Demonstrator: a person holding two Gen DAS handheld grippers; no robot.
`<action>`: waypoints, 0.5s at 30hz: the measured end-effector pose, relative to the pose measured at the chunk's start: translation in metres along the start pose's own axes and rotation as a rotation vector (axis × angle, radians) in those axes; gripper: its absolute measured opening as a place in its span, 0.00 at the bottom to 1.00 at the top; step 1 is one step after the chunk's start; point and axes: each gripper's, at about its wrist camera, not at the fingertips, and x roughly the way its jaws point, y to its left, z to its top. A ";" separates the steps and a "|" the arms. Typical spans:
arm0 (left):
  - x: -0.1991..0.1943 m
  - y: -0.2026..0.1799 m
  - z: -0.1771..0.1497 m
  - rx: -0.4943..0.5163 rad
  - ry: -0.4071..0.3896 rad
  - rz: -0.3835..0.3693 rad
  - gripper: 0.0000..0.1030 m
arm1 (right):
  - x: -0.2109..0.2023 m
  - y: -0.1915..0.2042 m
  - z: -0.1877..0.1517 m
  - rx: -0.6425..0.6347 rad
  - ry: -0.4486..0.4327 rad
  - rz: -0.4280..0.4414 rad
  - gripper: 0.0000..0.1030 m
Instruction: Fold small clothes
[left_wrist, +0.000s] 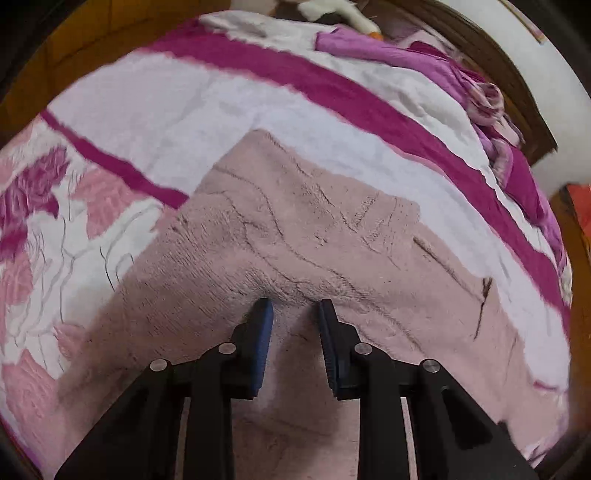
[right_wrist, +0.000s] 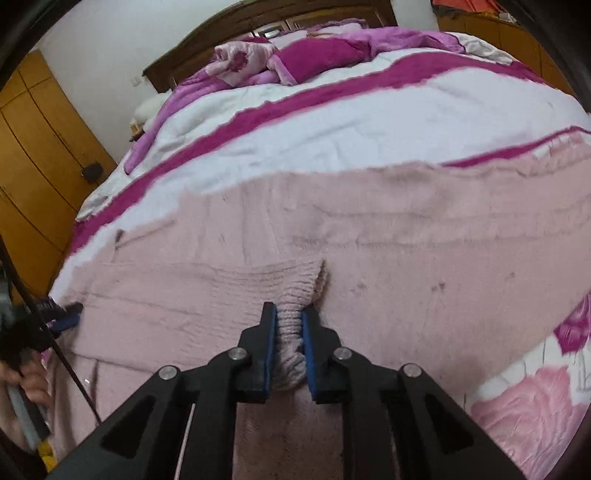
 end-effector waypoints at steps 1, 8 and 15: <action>-0.002 -0.009 -0.002 0.023 -0.001 0.009 0.03 | -0.005 -0.001 0.001 0.001 -0.006 0.002 0.18; -0.020 -0.127 -0.077 0.356 0.044 -0.147 0.03 | -0.076 -0.101 0.020 0.245 -0.195 -0.082 0.43; -0.011 -0.242 -0.155 0.568 0.056 -0.413 0.03 | -0.132 -0.247 0.005 0.567 -0.313 -0.074 0.44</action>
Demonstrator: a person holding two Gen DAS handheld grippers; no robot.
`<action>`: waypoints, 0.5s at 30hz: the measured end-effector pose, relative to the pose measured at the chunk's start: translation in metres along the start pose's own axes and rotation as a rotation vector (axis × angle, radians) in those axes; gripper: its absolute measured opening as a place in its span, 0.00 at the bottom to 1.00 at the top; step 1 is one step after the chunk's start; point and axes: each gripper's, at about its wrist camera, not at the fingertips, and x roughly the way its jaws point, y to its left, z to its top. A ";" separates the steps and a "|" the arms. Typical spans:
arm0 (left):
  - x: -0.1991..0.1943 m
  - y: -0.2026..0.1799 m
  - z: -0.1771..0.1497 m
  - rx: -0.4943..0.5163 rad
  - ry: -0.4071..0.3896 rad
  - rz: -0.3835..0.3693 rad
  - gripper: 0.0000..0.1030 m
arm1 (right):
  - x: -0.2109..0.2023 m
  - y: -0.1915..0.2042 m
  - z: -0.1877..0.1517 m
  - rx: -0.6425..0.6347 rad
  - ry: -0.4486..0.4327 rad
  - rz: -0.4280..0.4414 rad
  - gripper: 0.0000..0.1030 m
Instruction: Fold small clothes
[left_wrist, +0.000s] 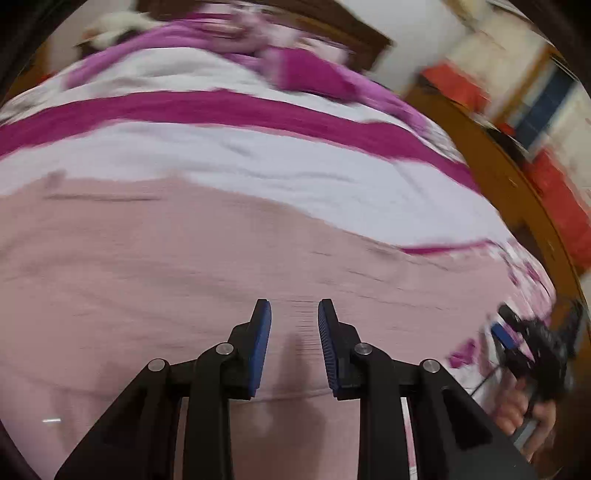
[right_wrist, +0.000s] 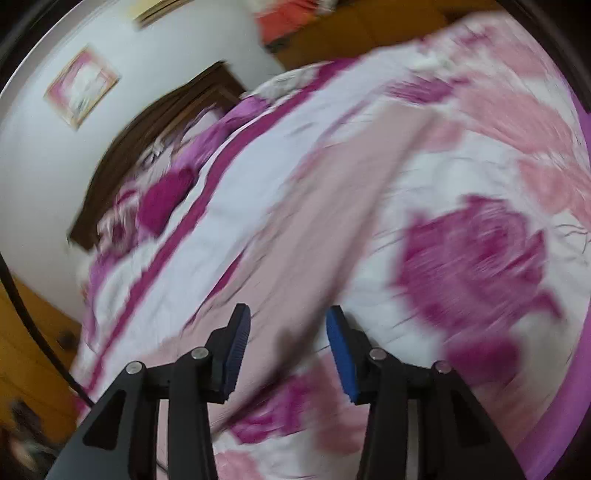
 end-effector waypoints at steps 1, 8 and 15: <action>0.009 -0.010 -0.002 0.007 0.003 -0.039 0.03 | 0.000 -0.012 0.009 0.025 0.019 0.021 0.39; 0.070 -0.033 -0.015 0.000 0.029 -0.106 0.03 | 0.005 -0.076 0.088 0.130 -0.053 0.025 0.39; 0.068 -0.028 -0.030 0.032 -0.070 -0.152 0.03 | 0.042 -0.091 0.116 0.165 -0.051 0.150 0.20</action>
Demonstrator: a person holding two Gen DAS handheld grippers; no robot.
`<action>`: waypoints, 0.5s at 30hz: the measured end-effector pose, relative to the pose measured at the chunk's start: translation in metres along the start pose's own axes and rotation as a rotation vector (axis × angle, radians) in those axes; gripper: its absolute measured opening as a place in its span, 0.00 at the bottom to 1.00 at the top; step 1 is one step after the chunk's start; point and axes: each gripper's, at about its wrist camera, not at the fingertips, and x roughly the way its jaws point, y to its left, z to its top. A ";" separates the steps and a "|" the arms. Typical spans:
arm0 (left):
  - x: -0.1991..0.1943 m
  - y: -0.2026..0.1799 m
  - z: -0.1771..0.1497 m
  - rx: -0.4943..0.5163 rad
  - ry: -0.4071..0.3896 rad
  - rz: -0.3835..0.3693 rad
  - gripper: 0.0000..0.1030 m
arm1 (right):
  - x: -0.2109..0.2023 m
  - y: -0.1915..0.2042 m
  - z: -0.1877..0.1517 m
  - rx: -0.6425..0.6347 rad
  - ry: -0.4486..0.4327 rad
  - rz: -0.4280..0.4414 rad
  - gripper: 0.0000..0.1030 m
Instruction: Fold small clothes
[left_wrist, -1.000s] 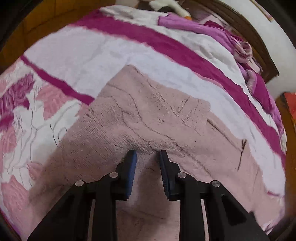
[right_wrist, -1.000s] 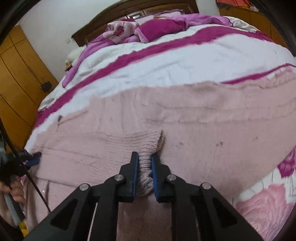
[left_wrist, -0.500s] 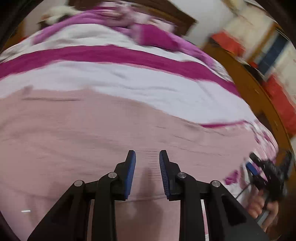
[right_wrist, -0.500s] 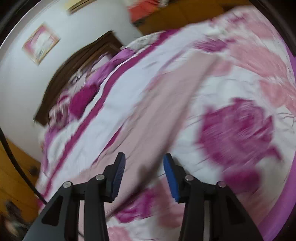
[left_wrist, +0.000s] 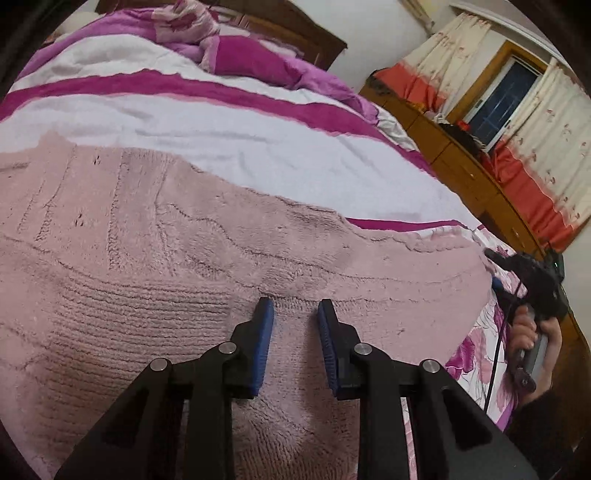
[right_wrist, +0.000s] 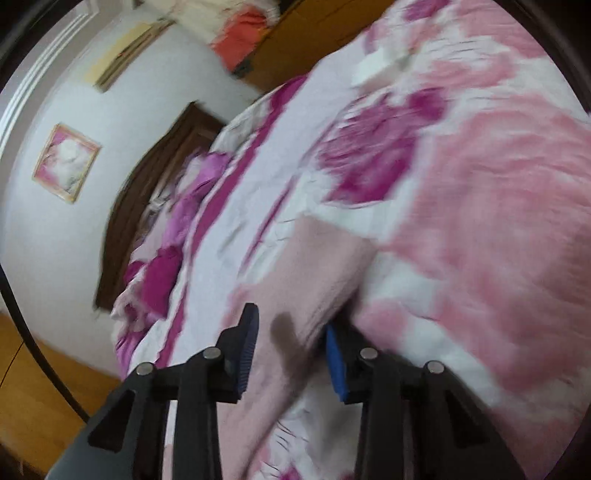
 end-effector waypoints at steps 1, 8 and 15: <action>0.000 0.001 0.001 -0.009 -0.001 -0.013 0.03 | 0.005 0.003 0.000 -0.010 0.023 0.027 0.07; -0.020 0.021 0.010 -0.161 -0.025 -0.127 0.03 | 0.006 0.078 -0.037 -0.137 0.083 0.183 0.07; -0.092 0.053 0.025 -0.271 -0.045 -0.038 0.03 | 0.012 0.181 -0.128 -0.338 0.159 0.246 0.07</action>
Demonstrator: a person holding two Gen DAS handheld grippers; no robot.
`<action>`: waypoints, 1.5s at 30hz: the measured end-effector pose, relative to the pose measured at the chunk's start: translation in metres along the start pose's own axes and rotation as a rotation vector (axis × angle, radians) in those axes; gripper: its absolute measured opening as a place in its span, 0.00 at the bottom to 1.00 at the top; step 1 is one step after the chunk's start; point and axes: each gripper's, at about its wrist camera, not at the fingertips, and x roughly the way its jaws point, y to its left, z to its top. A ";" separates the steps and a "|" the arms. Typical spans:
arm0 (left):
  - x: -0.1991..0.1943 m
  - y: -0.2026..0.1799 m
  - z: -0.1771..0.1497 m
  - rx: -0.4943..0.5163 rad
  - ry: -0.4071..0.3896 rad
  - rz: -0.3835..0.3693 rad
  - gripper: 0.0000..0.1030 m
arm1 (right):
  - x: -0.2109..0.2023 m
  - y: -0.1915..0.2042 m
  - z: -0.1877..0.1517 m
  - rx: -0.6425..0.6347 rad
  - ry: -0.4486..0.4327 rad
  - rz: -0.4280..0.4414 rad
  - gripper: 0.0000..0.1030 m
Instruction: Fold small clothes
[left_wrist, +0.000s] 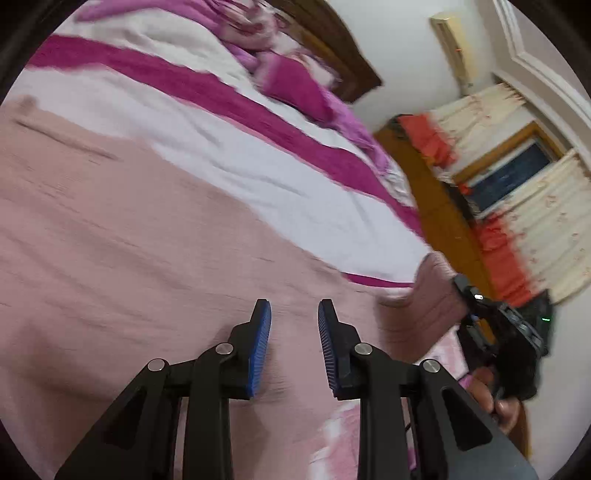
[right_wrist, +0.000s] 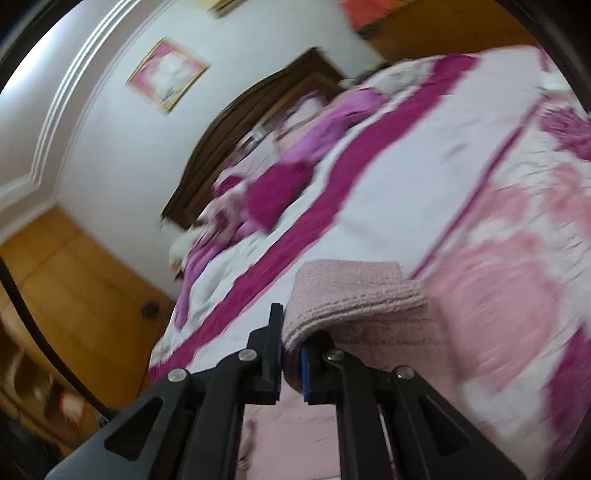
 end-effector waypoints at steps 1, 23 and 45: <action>-0.010 0.007 0.003 0.006 -0.017 0.038 0.03 | 0.008 0.013 -0.008 -0.026 0.007 0.001 0.07; -0.161 0.177 0.023 -0.068 -0.232 0.397 0.03 | 0.147 0.203 -0.154 -0.246 0.316 0.162 0.07; -0.214 0.277 0.036 -0.386 -0.364 0.282 0.03 | 0.223 0.346 -0.300 -0.487 0.432 0.150 0.07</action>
